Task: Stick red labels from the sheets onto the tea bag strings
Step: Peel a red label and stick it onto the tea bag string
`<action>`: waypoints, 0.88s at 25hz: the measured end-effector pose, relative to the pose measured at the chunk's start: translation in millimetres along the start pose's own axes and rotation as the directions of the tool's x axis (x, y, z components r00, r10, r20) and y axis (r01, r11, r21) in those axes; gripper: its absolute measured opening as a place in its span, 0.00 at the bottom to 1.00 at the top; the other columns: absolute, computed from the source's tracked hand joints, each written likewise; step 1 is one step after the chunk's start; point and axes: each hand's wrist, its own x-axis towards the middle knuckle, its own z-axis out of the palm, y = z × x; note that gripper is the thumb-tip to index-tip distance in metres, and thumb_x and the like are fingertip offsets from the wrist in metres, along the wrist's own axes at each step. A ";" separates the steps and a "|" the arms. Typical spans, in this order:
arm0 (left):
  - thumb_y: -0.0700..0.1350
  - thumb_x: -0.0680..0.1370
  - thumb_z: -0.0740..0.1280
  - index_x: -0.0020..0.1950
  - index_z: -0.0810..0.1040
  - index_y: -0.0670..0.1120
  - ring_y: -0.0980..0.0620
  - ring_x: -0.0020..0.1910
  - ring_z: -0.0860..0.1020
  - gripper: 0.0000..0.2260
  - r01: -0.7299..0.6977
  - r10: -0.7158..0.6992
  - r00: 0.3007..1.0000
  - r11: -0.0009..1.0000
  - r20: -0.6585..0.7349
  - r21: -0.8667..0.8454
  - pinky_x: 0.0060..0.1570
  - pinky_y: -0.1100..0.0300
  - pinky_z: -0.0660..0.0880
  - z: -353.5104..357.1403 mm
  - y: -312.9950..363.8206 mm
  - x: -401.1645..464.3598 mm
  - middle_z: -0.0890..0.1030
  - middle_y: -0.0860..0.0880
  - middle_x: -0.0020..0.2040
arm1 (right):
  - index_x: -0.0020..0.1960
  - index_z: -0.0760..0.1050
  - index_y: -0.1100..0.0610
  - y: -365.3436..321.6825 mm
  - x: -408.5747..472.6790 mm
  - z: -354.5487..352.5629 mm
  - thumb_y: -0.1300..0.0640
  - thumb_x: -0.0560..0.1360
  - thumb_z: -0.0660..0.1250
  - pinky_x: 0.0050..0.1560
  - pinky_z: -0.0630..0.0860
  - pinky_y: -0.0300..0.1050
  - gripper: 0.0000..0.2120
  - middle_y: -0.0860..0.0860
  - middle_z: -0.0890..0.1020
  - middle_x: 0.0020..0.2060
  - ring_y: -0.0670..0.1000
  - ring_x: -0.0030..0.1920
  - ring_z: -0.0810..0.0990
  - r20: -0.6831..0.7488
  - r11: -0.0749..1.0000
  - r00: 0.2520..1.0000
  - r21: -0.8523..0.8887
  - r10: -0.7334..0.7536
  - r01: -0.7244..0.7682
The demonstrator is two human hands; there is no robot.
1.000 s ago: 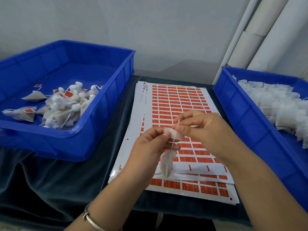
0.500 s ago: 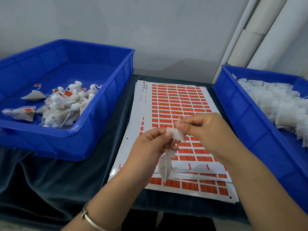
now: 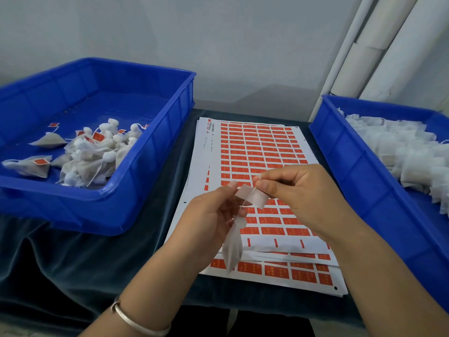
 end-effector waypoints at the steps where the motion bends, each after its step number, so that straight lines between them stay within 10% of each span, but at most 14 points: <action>1: 0.47 0.76 0.65 0.58 0.78 0.43 0.52 0.34 0.82 0.13 0.013 -0.012 1.000 1.000 0.020 -0.017 0.31 0.62 0.77 -1.2 -0.1 0.6 0.84 0.45 0.44 | 0.35 0.76 0.37 -0.6 -0.1 -0.1 0.53 0.70 0.71 0.34 0.68 0.18 0.12 0.25 0.76 0.29 0.27 0.41 0.75 0.006 1.000 1.000 0.000 -0.006 0.006; 11: 0.44 0.71 0.70 0.52 0.82 0.39 0.49 0.43 0.82 0.13 0.144 -0.155 0.967 0.987 0.203 0.068 0.41 0.58 0.78 -9.2 -1.7 4.5 0.83 0.41 0.51 | 0.38 0.78 0.39 0.5 -0.6 -1.9 0.55 0.72 0.70 0.37 0.70 0.20 0.10 0.29 0.80 0.34 0.31 0.43 0.78 0.126 0.999 0.992 0.029 -0.023 0.019; 16: 0.46 0.70 0.70 0.53 0.82 0.39 0.41 0.55 0.80 0.15 0.149 -0.165 0.974 0.983 0.158 0.103 0.59 0.49 0.75 -10.1 -5.8 6.5 0.82 0.41 0.54 | 0.36 0.78 0.40 2.5 -0.9 -1.9 0.55 0.72 0.70 0.35 0.70 0.20 0.11 0.29 0.80 0.33 0.30 0.42 0.78 0.151 0.998 0.988 0.061 0.018 -0.027; 22: 0.53 0.71 0.68 0.39 0.83 0.46 0.51 0.42 0.81 0.10 -0.034 0.071 0.995 0.900 -0.069 0.435 0.51 0.54 0.76 -1.1 -7.4 2.2 0.84 0.48 0.38 | 0.39 0.79 0.41 6.1 -5.4 5.4 0.57 0.67 0.75 0.33 0.75 0.27 0.11 0.39 0.83 0.34 0.40 0.38 0.82 0.167 0.993 0.984 0.085 0.063 -0.078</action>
